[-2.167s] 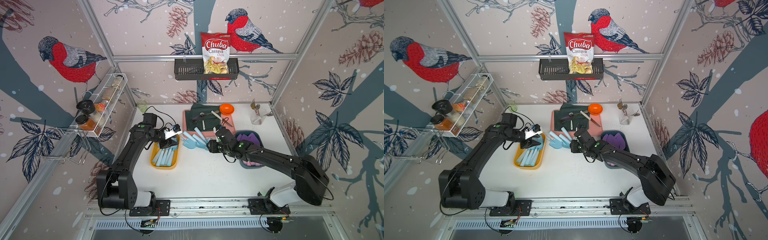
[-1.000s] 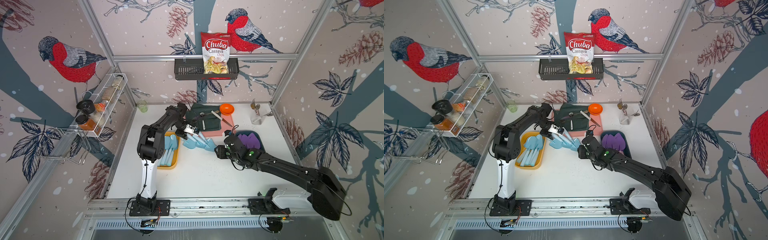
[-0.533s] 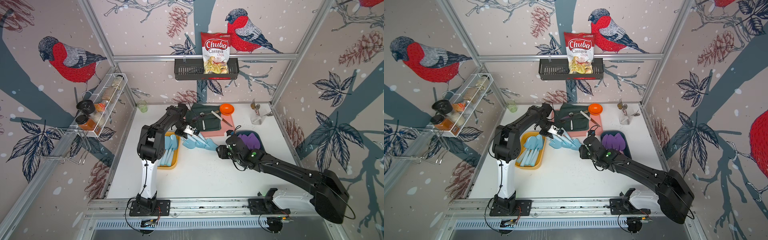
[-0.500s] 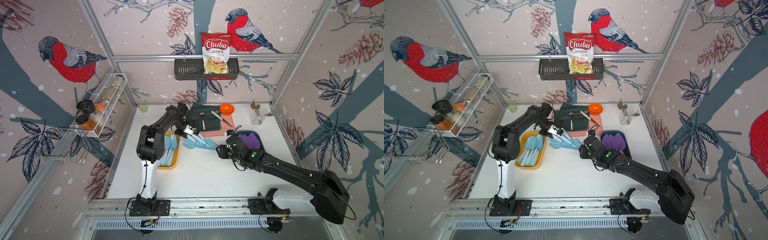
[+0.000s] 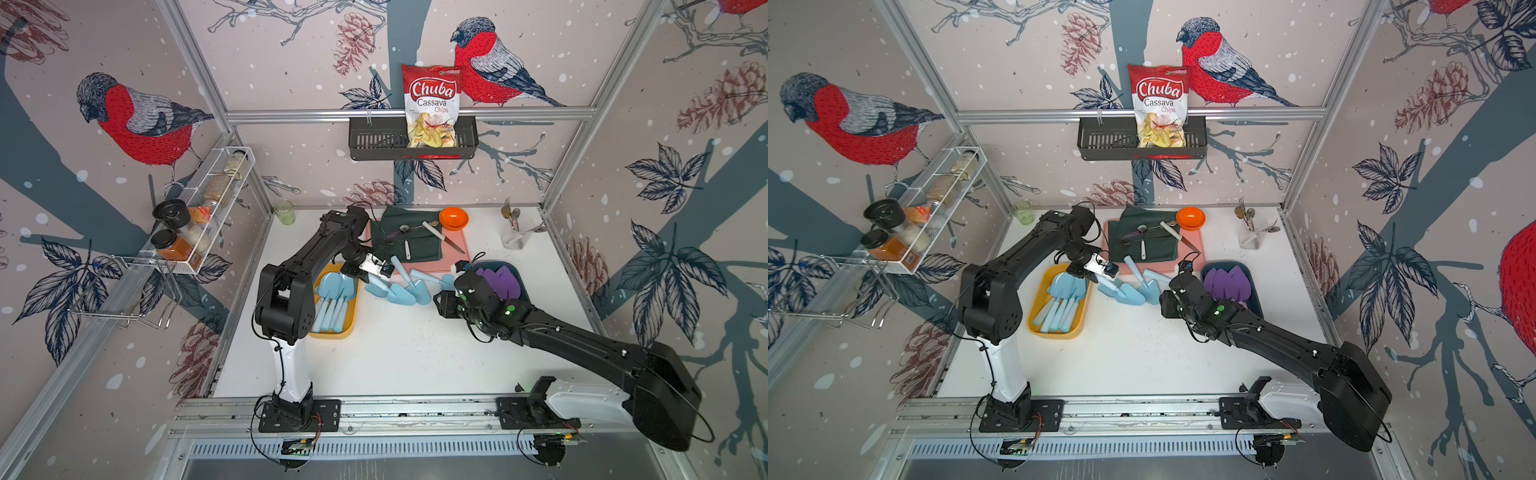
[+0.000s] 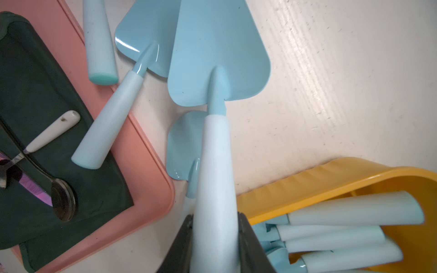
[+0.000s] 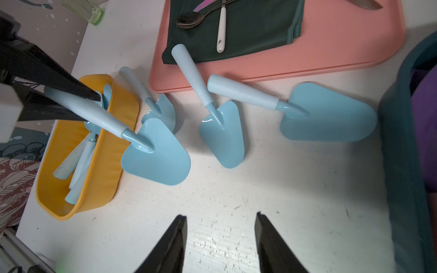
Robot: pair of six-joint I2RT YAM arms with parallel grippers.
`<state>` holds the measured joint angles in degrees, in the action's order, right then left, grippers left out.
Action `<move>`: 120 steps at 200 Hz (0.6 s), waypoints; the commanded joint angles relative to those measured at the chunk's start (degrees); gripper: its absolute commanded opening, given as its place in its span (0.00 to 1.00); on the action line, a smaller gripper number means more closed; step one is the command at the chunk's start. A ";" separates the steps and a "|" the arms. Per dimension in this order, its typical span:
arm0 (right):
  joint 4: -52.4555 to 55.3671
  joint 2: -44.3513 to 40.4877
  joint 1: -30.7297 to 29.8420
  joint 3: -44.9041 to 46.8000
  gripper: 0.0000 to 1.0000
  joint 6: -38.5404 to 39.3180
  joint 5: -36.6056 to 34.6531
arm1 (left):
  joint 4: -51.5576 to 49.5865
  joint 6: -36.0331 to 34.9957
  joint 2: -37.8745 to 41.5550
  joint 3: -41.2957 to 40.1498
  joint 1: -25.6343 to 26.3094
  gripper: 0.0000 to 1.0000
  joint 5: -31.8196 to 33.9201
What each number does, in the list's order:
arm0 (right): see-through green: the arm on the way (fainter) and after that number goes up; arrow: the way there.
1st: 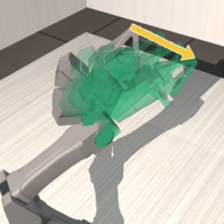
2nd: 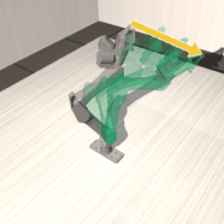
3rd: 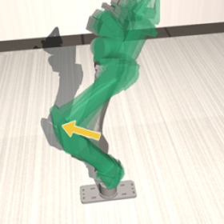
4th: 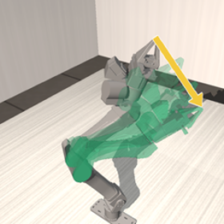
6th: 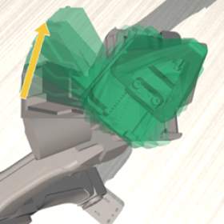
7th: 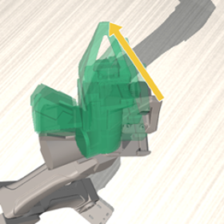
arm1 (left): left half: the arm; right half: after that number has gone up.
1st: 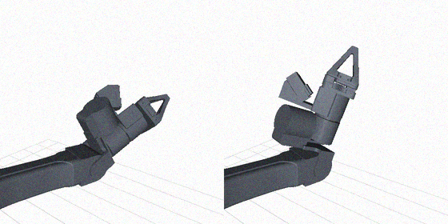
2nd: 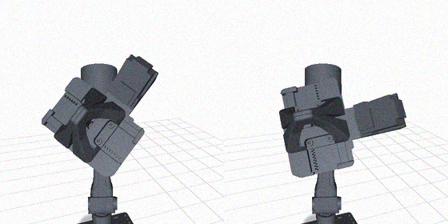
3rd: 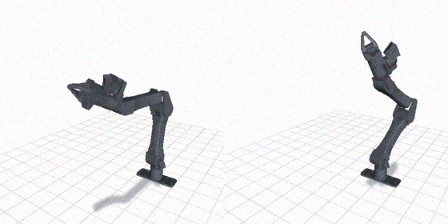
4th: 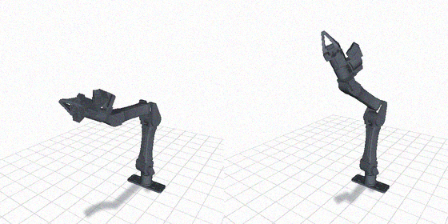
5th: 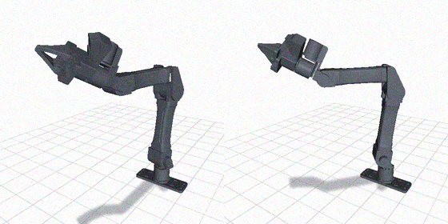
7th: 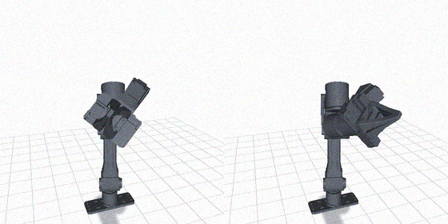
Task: Sort the small shovels by color and place them into the storage box
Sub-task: Pick up the shovel from the center of the board.
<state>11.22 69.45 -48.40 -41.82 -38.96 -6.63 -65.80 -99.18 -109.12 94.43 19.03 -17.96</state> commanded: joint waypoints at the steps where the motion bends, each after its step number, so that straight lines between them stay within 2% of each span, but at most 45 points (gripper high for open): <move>1: -3.84 -1.09 0.71 1.41 0.51 -0.75 2.44 | 1.81 3.80 4.62 -4.05 0.14 0.00 -3.59; 28: -9.58 -4.85 3.04 4.94 0.52 -1.89 6.21 | 12.18 15.66 12.33 -12.29 0.14 0.00 -6.12; 49: -15.23 -8.76 5.73 8.67 0.54 -3.84 9.74 | 23.88 28.92 19.53 -20.46 0.14 0.00 -7.01; 74: -24.48 -13.19 8.87 13.77 0.56 -7.35 13.93 | 36.06 40.42 28.43 -30.63 0.13 0.00 -7.26; 100: -33.92 -15.16 9.80 17.18 0.57 -10.36 15.22 | 43.24 45.61 34.86 -38.09 0.16 0.00 -7.78; 120: -36.04 -13.63 9.83 16.33 0.57 -11.34 16.41 | 42.93 46.76 36.62 -39.79 0.05 0.00 -8.42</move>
<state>-15.07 54.85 -38.74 -25.06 -47.00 6.79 -29.54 -58.72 -74.32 56.31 19.14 -24.21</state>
